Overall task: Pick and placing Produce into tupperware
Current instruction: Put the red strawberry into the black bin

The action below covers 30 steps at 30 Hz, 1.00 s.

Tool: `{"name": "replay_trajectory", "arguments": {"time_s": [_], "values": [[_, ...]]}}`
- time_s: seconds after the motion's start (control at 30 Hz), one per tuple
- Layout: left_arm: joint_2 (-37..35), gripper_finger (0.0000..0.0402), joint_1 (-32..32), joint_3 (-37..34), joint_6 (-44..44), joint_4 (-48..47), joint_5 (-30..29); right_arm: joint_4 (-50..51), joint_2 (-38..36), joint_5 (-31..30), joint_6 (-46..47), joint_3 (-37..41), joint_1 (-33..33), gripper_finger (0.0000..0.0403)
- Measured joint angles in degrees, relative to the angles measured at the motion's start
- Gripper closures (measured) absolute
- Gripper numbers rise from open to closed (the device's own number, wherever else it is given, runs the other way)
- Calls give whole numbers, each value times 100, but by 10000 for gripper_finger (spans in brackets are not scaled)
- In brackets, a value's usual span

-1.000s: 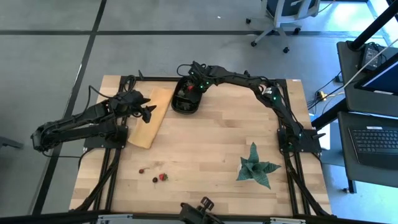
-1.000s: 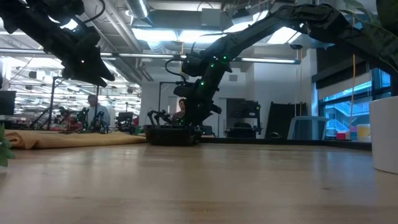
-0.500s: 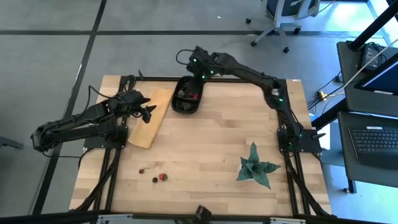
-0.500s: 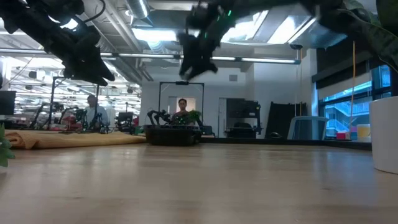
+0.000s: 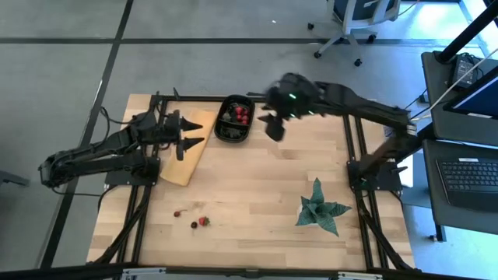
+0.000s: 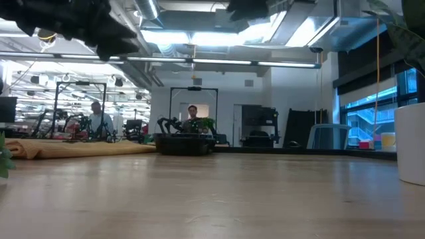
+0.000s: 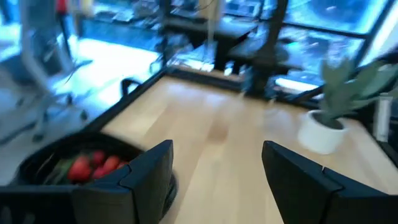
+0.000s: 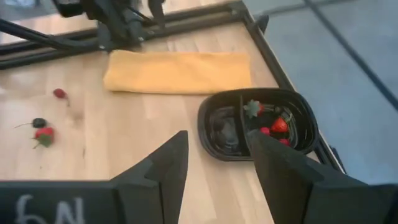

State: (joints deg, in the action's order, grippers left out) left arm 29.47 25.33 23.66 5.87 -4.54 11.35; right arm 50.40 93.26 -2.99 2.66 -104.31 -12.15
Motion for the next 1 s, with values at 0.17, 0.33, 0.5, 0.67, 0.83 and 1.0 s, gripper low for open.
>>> {"name": "replay_trajectory", "arguments": {"time_s": [0.17, 0.33, 0.5, 0.67, 0.83, 1.0], "values": [[257, 162, -407, 82, -87, 121, -170, -1659, -1631, -41, 131, 2300, 347, 224], [935, 162, -1030, 743, -510, -355, -764, -3059, -3103, -40, 511, 4373, 498, 224], [1978, 162, -1808, 2228, -1098, -2060, -1731, -3768, -4273, -41, 1007, 5762, 512, 224], [3010, 162, -2568, 3637, -952, -3668, -2247, -4001, -5139, -43, 1221, 6592, 512, 224], [3782, 162, -3237, 4290, -258, -4067, -2266, -3993, -5730, -43, 1168, 7117, 500, 224], [4469, 162, -3855, 4542, 1, -4268, -2277, -3978, -6052, -45, 1038, 7551, 484, 224]]}}
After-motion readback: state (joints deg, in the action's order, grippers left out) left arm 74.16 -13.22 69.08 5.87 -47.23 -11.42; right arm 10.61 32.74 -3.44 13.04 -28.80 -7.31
